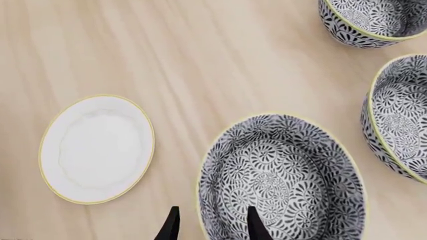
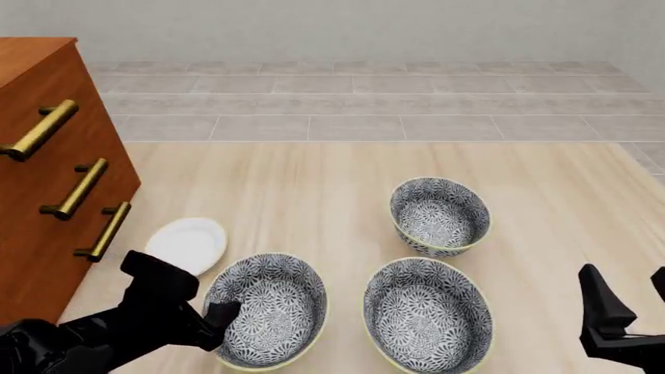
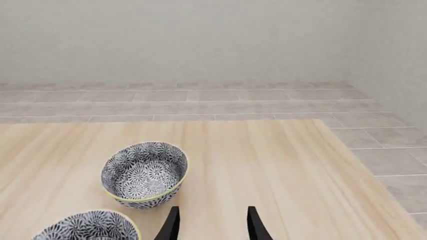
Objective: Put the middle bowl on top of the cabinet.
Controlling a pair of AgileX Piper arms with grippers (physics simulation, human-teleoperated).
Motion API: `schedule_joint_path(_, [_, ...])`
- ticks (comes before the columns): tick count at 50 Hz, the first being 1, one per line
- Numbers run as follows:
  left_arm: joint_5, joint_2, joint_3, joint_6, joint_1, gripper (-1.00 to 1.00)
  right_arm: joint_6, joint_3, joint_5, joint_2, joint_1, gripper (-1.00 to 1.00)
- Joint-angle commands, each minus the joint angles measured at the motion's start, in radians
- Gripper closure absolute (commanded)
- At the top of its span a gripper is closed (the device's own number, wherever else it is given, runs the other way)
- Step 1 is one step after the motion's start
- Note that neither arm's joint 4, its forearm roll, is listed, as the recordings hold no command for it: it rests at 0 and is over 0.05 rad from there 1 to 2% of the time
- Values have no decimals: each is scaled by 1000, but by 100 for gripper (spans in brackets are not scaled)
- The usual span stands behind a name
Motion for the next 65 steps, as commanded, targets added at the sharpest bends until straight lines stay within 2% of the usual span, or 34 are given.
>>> schedule_joint_path(1, [-19, 27, -1, -18, 6, -100, -3, 0, 4, -3, 2, -100])
schedule_joint_path(9, [-43, 62, -1, -32, 3, -100, -2, 0, -3, 4, 0, -100])
schedule_joint_path(27, [-102, 135, 6, -47, 6, -100, -2, 0, -110, 115, -2, -100])
schedule_joint_path(35, [-101, 128, 8, -52, 6, -100, -4, 0, -99, 105, 0, -100])
schedule_joint_path(36, [-97, 121, 8, -50, 7, 100, -4, 0, -97, 103, 1, -100])
schedule_joint_path(43, [-77, 87, 5, -47, 17, 100, -3, 0, -66, 70, -1, -100])
schedule_joint_path(53, [-51, 29, 5, -43, 37, 100, -1, 0, -82, 87, -1, -100])
schedule_joint_path(57, [4, -93, 9, -35, 44, 100, 0, 0, -73, 79, -1, -100])
schedule_joint_path(65, [77, -191, -13, -48, 41, 100, 0, 0, -28, 33, -1, -100])
